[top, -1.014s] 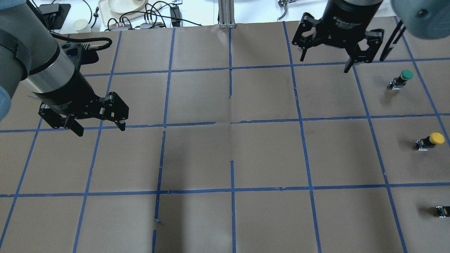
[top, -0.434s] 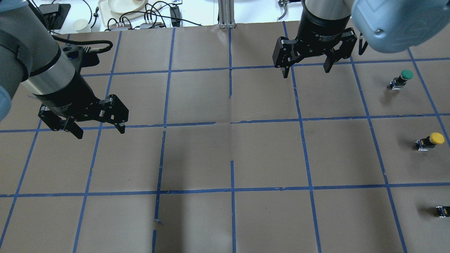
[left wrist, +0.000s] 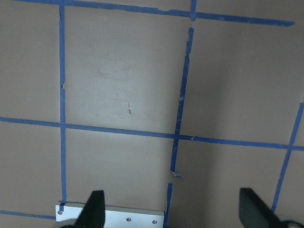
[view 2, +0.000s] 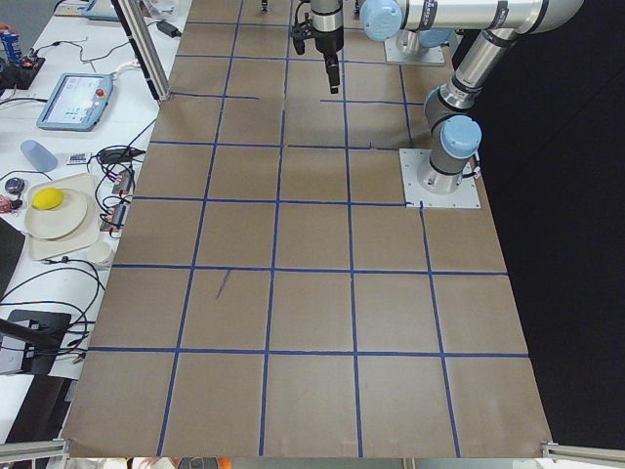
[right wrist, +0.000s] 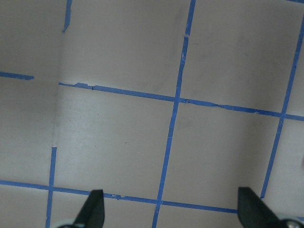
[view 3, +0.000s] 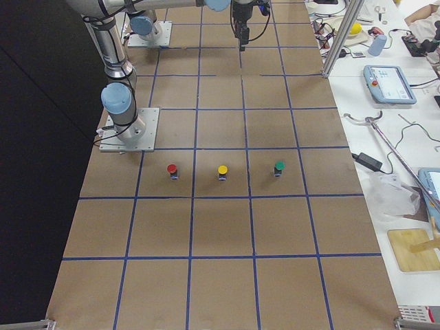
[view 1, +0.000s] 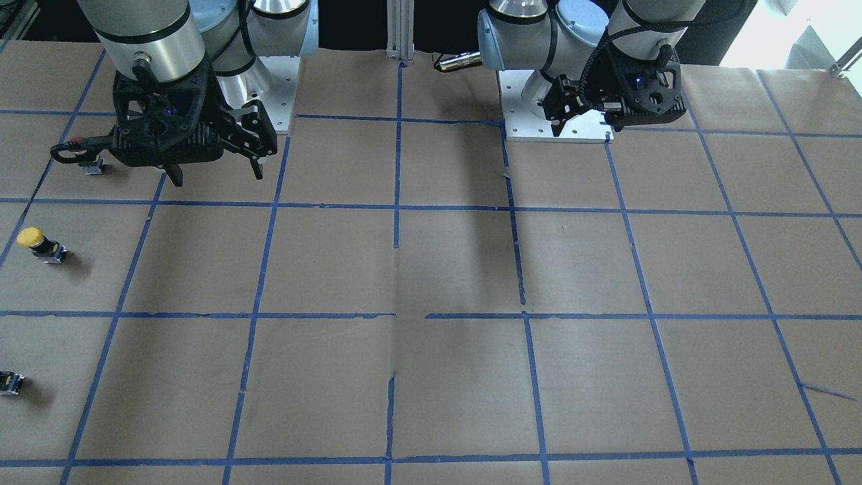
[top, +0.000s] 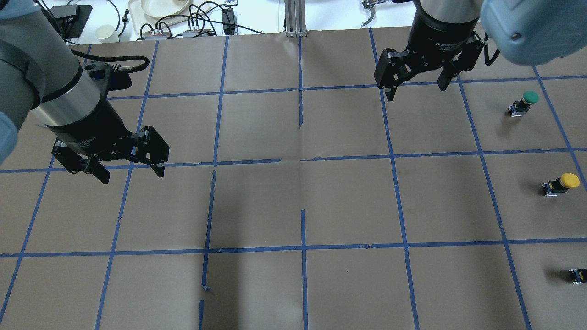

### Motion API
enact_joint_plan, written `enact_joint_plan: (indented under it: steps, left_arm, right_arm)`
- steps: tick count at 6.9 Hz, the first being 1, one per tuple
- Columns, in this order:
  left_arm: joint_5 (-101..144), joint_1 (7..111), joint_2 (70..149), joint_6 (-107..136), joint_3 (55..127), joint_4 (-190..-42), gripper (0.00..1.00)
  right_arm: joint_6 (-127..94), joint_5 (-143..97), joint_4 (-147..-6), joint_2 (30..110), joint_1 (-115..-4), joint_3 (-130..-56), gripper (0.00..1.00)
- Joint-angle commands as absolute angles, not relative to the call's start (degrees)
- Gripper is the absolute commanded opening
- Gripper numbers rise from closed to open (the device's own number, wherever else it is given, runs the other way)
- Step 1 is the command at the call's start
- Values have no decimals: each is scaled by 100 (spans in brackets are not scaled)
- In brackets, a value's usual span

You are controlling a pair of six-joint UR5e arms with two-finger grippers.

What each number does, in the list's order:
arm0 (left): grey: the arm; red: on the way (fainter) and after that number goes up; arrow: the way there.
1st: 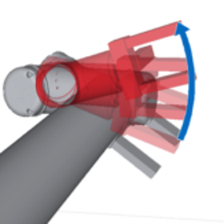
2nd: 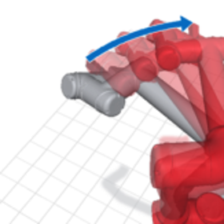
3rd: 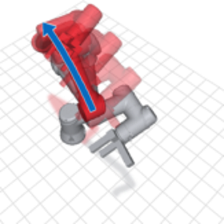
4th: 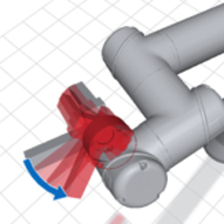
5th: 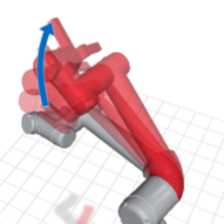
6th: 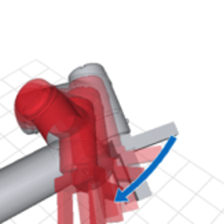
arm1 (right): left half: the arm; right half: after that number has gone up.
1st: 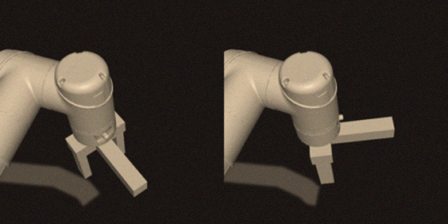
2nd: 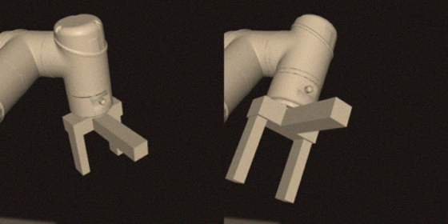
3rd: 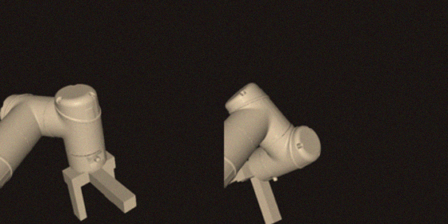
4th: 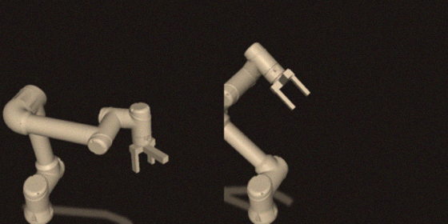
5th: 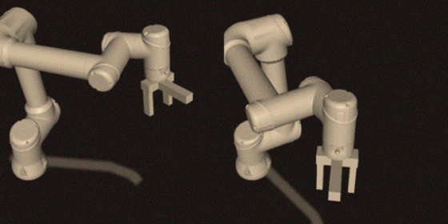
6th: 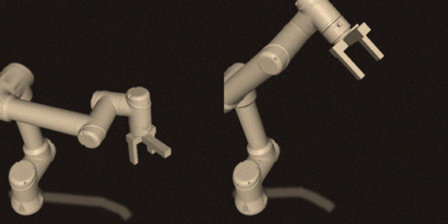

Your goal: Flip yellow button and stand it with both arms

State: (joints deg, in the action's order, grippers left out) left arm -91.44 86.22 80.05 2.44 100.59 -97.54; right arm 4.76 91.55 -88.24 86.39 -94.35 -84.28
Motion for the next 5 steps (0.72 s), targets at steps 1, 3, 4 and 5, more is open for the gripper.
enact_joint_plan:
  steps: [1, 3, 4, 5]
  left_arm:
    - [-9141, 8631, 8094, 237, 10011, -9747, 100]
    - [-9289, 8631, 8104, 237, 9984, -9729, 100]
    - [-9360, 8631, 8095, 229, 9993, -9729, 100]
    - [-9326, 8631, 8103, 237, 10011, -9729, 100]
  right_arm:
    - [431, 9141, -8824, 8666, -9396, -8507, 100]
    - [395, 9149, -8789, 8684, -9422, -8525, 100]
    - [404, 9149, -8798, 8675, -9422, -8534, 100]
    - [404, 9149, -8807, 8675, -9431, -8534, 100]
